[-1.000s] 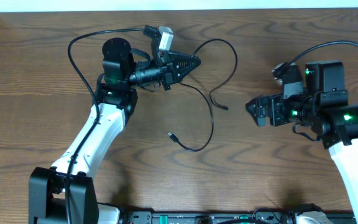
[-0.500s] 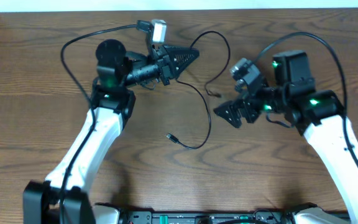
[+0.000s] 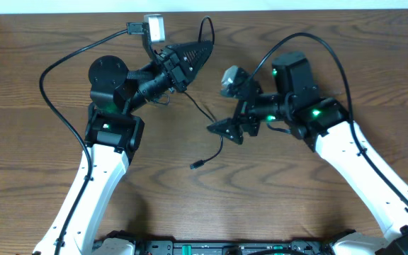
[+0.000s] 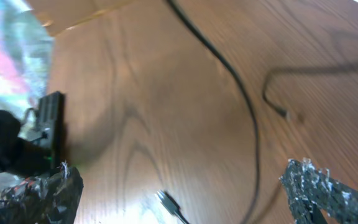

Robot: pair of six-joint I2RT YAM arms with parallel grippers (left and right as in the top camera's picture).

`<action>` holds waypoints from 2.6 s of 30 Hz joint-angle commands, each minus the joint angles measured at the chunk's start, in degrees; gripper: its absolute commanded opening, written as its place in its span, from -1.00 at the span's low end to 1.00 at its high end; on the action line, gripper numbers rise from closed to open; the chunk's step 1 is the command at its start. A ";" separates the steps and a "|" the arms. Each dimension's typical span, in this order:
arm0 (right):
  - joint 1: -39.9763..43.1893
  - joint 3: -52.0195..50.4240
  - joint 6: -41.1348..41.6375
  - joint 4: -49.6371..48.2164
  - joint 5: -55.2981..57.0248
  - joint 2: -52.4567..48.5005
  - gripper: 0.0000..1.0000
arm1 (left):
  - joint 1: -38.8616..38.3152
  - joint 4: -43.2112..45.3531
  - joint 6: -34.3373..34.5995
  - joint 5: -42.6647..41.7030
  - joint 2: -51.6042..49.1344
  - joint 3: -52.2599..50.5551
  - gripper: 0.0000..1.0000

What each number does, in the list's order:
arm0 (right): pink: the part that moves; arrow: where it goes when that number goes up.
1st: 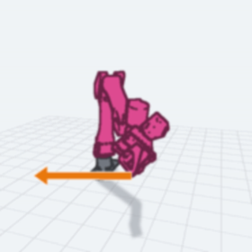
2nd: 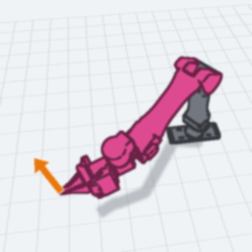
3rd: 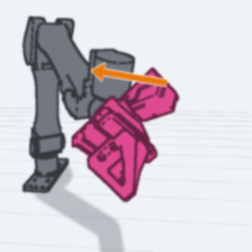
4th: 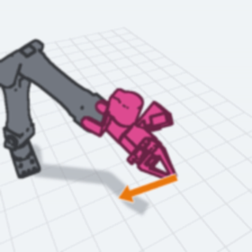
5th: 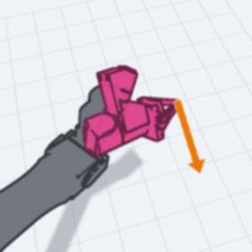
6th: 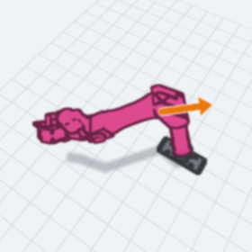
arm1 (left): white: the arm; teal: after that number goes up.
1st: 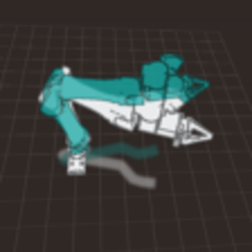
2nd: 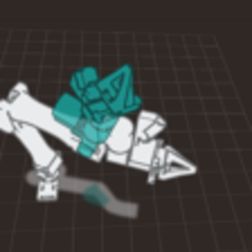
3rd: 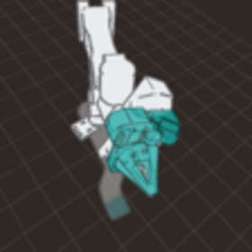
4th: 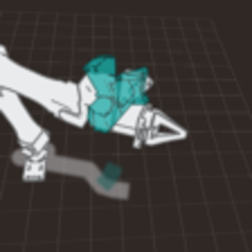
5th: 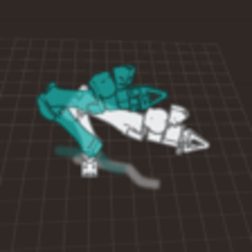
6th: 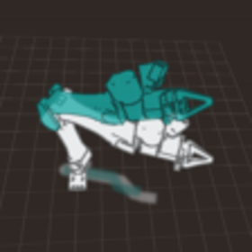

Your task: Untangle cables

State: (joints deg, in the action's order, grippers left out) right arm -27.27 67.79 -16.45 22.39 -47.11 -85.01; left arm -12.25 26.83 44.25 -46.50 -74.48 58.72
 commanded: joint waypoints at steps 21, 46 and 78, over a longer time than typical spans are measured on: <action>-7.98 -0.13 1.20 -19.82 -8.94 -6.69 0.99 | -0.04 4.15 10.12 5.25 1.09 0.11 -0.83; -5.62 -0.13 -0.57 -18.71 1.75 -7.89 0.99 | 0.35 2.78 9.64 7.13 2.49 0.11 -0.83; -8.02 -0.13 4.83 -32.26 4.48 -11.85 -0.17 | -0.02 7.13 17.33 7.19 3.08 0.11 -0.83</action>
State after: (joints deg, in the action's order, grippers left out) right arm -35.11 67.75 -12.78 -9.72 -42.39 -96.73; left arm -12.19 33.39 61.52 -39.88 -72.95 58.72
